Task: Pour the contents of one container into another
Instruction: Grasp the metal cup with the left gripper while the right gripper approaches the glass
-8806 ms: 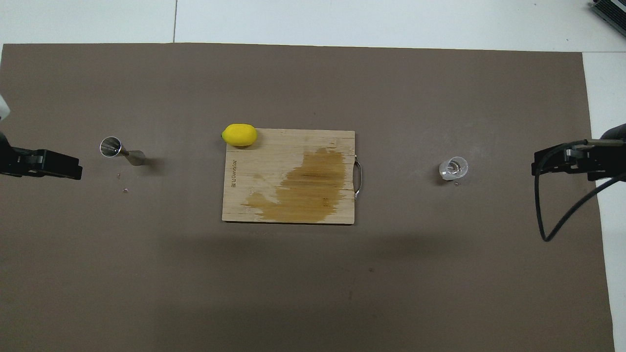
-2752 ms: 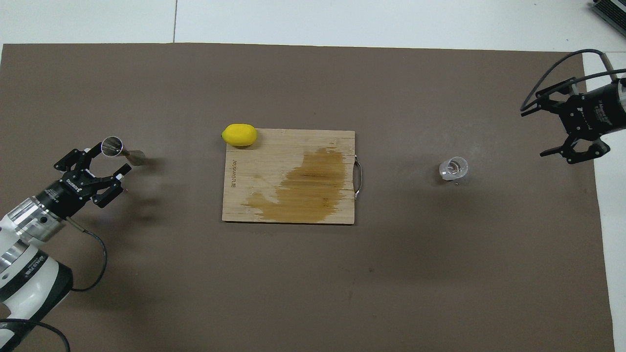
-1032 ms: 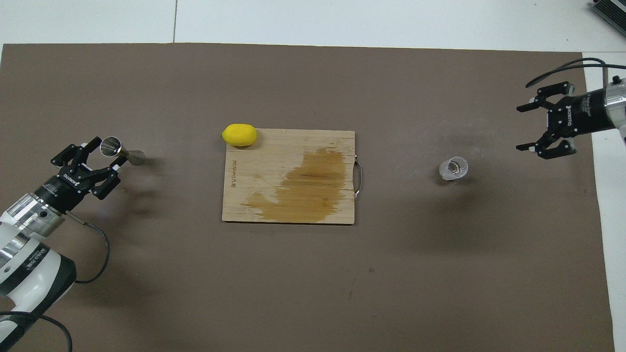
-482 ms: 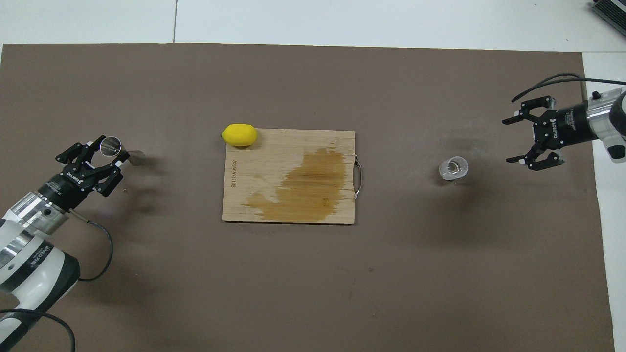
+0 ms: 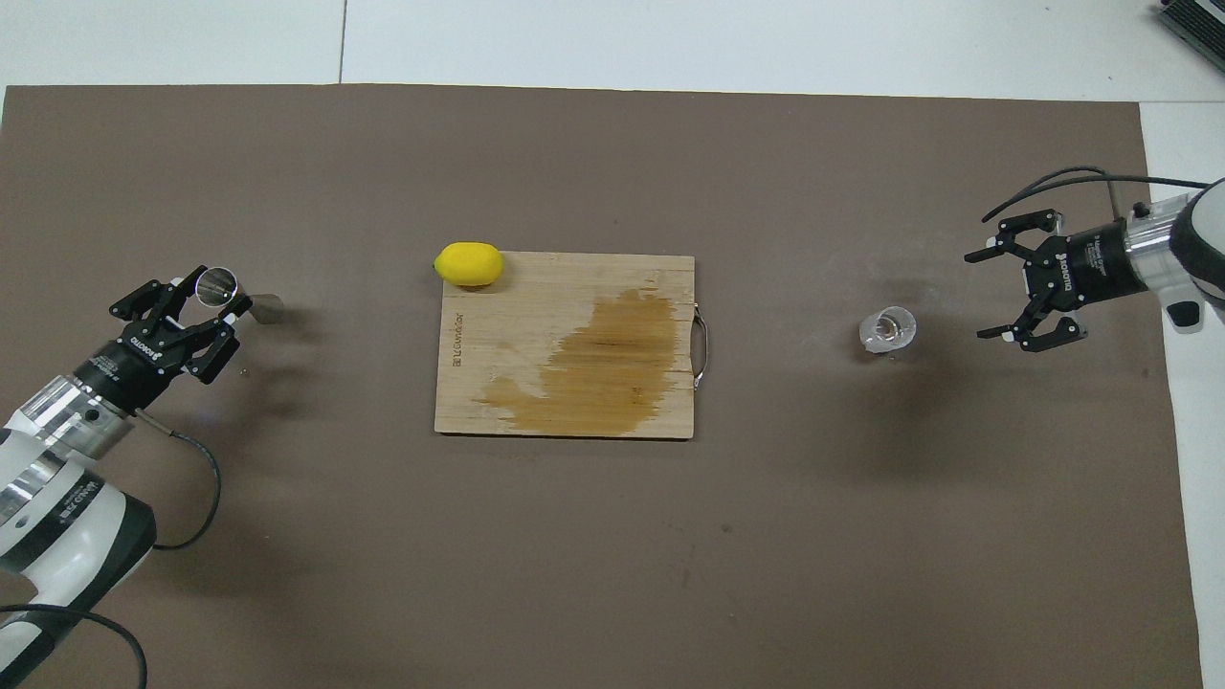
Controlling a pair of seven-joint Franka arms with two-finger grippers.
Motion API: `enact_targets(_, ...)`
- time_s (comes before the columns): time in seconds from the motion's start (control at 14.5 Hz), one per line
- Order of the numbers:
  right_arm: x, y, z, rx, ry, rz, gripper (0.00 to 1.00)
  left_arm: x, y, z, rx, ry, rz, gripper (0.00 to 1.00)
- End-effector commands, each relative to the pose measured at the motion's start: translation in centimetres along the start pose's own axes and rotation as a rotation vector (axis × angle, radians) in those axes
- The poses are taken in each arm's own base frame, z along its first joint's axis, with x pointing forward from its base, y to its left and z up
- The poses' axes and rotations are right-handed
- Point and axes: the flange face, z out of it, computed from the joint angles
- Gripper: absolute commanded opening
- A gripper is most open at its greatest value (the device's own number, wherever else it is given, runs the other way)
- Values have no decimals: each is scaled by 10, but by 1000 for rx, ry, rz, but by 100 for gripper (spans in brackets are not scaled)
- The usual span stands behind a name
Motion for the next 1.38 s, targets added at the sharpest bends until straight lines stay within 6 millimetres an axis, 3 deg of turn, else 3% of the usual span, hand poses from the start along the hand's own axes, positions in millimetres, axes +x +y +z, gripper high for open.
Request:
enact_targets(0.0, -2, 12, -3, 18, -29, 7, 100, 1, 5, 3, -25, -2, 2, 64)
enact_targets(0.21, -9, 12, -4, 17, -6, 63, 100, -1, 6, 3, -29, -8, 1, 61)
enact_targets(0.48, -11, 10, 6, 43, 16, -59, 100, -1, 6, 2, -34, -11, -3, 51)
enact_targets(0.69, -12, 14, 10, 34, -4, 22, 100, -2, 7, 2, -34, -12, -2, 45)
enact_targets(0.83, -13, 15, 11, 35, -5, 15, 100, -2, 7, 1, -36, -12, -2, 30)
enact_targets(0.96, -15, 14, 15, 32, -4, -39, 100, -3, 7, 1, -35, -16, -1, 0)
enact_targets(1.1, -16, 17, 16, 27, -5, -85, 100, -6, 7, 2, -29, -25, 3, 0)
enact_targets(1.31, -19, 17, 14, 27, -7, -126, 96, -29, 0, 4, -24, -39, 42, 0)
